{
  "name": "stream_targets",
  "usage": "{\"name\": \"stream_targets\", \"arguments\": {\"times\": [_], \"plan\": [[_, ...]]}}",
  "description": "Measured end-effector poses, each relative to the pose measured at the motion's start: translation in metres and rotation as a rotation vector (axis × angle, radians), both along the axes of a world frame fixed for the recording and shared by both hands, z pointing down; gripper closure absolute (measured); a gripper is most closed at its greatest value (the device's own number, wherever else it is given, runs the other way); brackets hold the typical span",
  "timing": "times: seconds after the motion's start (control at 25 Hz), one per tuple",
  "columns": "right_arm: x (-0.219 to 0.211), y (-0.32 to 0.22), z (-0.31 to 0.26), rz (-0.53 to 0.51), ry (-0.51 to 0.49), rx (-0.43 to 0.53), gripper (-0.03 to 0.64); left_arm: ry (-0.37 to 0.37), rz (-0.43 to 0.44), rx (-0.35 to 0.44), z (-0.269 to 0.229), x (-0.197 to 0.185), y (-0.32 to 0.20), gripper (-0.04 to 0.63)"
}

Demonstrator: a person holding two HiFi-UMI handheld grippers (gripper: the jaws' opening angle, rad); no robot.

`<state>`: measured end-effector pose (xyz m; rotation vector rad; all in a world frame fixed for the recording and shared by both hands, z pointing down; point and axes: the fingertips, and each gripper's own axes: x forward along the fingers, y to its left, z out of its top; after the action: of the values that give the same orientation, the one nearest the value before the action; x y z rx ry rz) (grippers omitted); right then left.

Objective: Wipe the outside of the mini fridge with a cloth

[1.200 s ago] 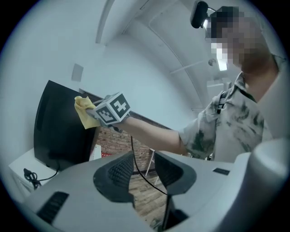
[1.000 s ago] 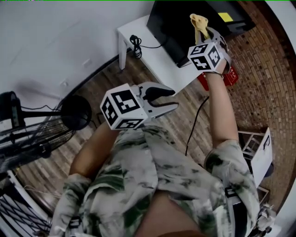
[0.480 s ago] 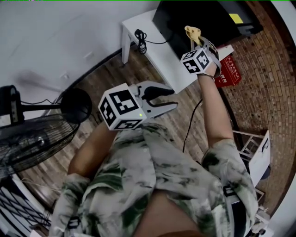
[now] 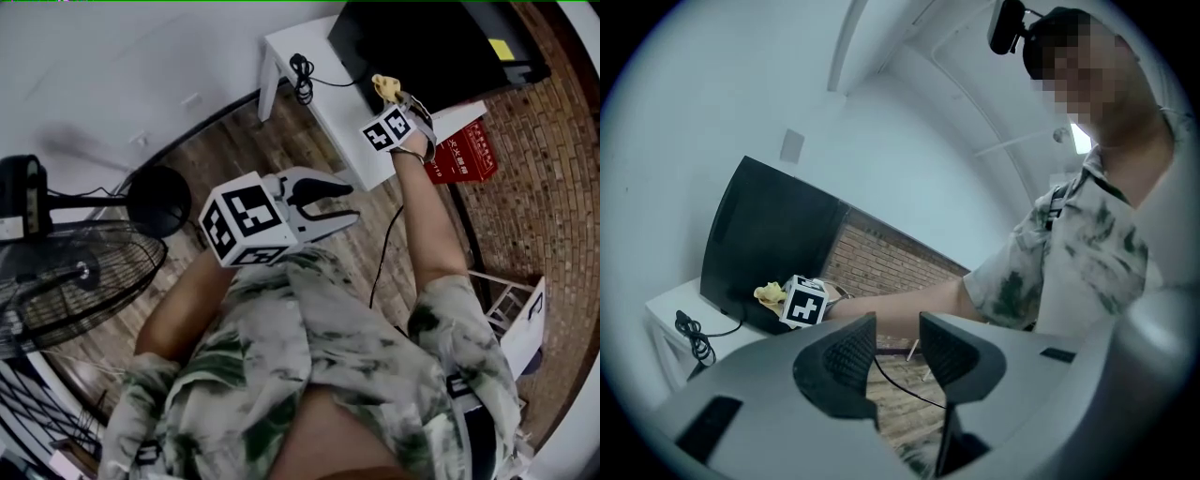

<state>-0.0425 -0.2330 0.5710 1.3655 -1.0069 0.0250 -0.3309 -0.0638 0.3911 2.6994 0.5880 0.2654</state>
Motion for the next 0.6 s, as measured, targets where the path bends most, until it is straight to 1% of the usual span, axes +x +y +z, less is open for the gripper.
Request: {"name": "stream_targets", "arguments": {"times": [0.16,0.28,0.4,0.6], "plan": [[-0.002,-0.001,0.023,-0.005,-0.019,-0.048,0.520,-0.011,-0.017,-0.002,0.007,-0.007,-0.003,0.457],[-0.007,-0.002,0.015,-0.013,-0.031,-0.037,0.520,-0.006,-0.024,-0.004,0.007,-0.010,-0.005,0.457],[-0.019,-0.010,-0.020,-0.037,-0.029,0.019,0.520,0.007,-0.021,0.000,0.004,-0.012,-0.007,0.457],[-0.035,-0.027,-0.112,-0.087,0.027,0.125,0.520,0.042,-0.001,0.005,-0.007,-0.009,-0.002,0.457]]}}
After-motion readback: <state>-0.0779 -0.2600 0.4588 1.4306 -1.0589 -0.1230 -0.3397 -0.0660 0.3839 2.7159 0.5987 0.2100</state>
